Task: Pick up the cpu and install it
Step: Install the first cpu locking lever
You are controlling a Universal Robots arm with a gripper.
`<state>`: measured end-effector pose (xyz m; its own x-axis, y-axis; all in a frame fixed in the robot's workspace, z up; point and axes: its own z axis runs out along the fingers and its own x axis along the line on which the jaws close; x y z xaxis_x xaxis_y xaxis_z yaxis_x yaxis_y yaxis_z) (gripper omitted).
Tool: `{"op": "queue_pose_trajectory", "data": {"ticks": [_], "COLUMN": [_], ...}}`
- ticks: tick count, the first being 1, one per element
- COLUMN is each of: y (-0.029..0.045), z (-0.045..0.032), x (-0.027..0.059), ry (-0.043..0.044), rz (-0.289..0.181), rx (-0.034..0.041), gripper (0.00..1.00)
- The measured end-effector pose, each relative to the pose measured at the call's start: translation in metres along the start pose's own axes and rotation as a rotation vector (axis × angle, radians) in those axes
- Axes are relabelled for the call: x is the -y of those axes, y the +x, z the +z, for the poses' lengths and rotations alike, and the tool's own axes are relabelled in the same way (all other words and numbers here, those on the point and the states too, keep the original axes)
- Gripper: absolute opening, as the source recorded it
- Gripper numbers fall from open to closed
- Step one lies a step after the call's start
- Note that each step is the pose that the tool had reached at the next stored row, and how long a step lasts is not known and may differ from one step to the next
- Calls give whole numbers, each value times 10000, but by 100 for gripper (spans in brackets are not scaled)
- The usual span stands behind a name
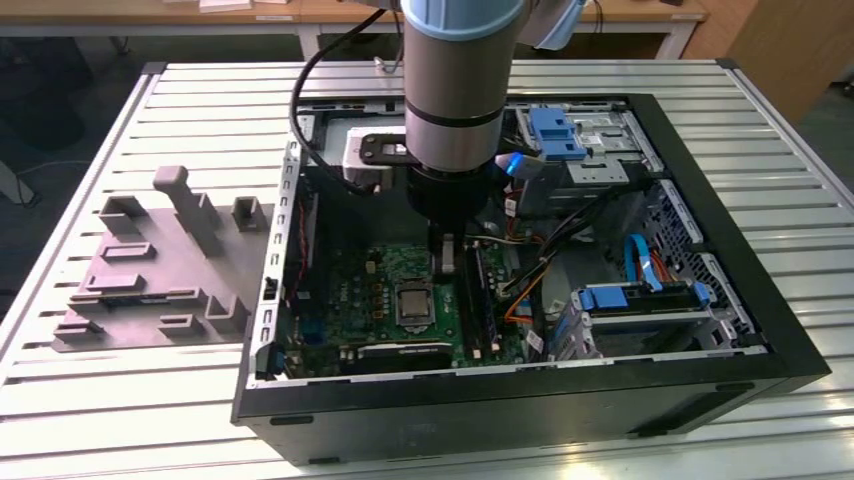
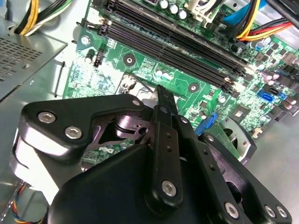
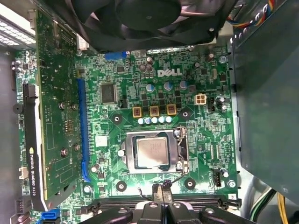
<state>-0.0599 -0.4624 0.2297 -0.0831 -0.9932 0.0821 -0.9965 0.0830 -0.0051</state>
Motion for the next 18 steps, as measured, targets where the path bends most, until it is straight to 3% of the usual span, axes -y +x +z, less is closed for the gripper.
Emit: {"op": "queue_pose_trajectory", "data": {"ticks": [18], "y": [132], "z": [104], "x": [11], "ry": [2], "rz": [-20], "rx": [3], "gripper": [11]}}
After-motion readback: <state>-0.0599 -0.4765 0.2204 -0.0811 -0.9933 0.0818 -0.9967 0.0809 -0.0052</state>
